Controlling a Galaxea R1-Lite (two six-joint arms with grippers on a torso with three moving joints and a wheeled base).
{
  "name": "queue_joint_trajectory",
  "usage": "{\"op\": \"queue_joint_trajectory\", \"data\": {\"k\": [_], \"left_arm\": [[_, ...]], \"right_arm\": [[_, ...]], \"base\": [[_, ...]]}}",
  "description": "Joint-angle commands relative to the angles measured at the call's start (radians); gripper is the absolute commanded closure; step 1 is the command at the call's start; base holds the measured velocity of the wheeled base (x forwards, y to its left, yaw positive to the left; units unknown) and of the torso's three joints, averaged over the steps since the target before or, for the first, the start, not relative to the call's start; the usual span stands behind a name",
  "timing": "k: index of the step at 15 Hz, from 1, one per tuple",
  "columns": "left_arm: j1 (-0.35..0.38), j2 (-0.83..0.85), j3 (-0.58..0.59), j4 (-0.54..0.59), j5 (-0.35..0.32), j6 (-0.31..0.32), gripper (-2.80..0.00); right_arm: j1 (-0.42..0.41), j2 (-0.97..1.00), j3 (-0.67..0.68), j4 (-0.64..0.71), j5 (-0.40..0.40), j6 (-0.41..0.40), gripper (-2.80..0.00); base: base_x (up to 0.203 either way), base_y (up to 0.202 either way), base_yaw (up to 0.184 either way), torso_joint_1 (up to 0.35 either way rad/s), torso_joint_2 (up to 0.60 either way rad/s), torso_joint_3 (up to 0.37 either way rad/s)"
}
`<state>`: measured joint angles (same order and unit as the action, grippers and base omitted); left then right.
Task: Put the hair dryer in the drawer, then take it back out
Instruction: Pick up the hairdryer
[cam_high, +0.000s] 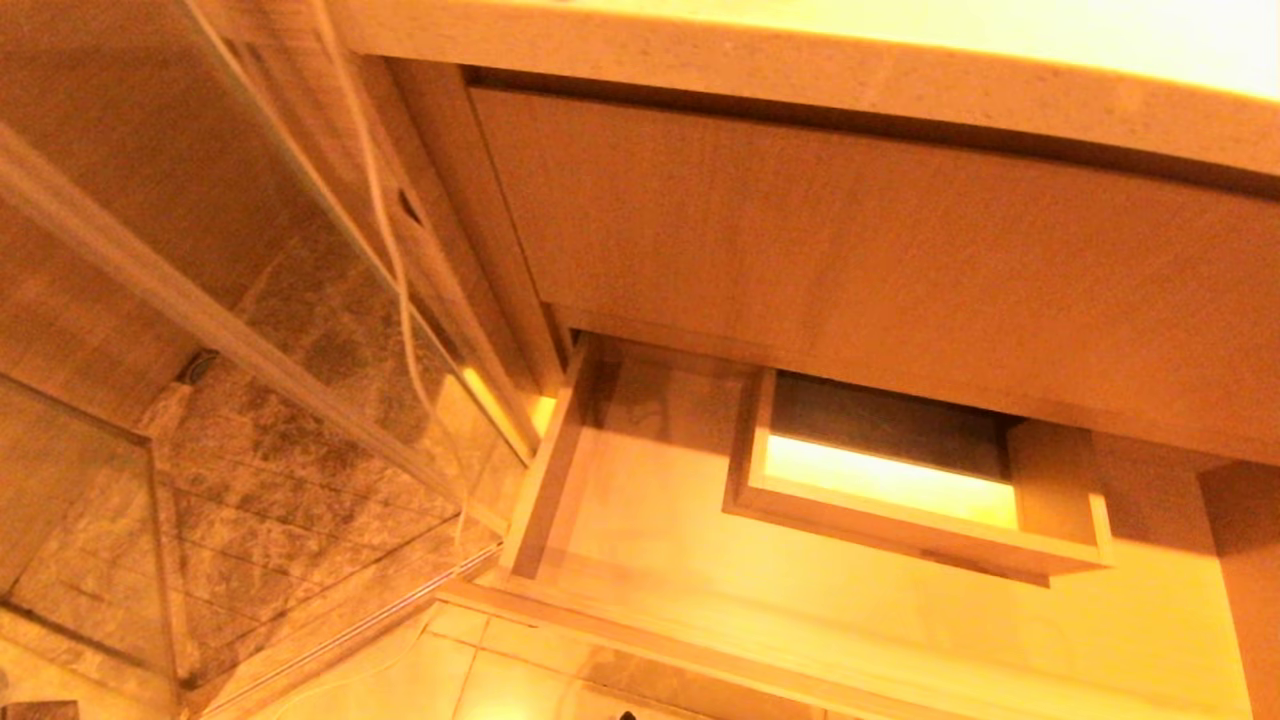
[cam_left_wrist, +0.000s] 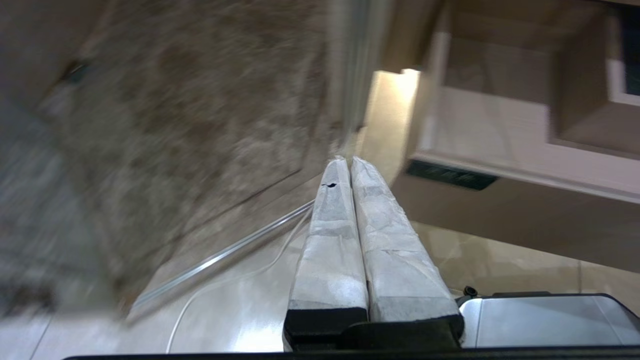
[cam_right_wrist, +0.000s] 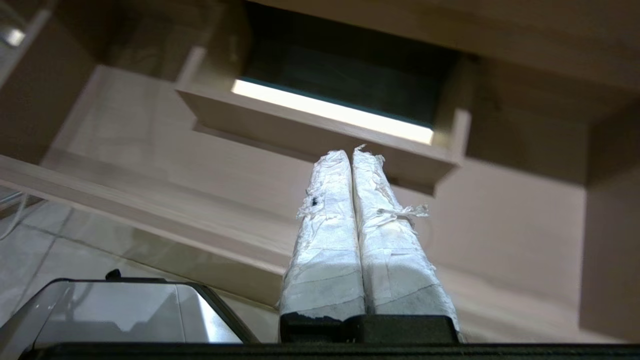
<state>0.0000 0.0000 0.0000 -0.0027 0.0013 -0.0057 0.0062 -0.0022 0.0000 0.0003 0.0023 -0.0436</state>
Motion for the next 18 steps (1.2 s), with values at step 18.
{"op": "queue_joint_trajectory", "data": {"k": [18], "left_arm": [[0.000, 0.000, 0.000, 0.000, 0.000, 0.000, 0.00]], "right_arm": [[0.000, 0.002, 0.000, 0.000, 0.001, 0.002, 0.00]], "base": [[0.001, 0.000, 0.016, 0.013, -0.03, -0.017]]}}
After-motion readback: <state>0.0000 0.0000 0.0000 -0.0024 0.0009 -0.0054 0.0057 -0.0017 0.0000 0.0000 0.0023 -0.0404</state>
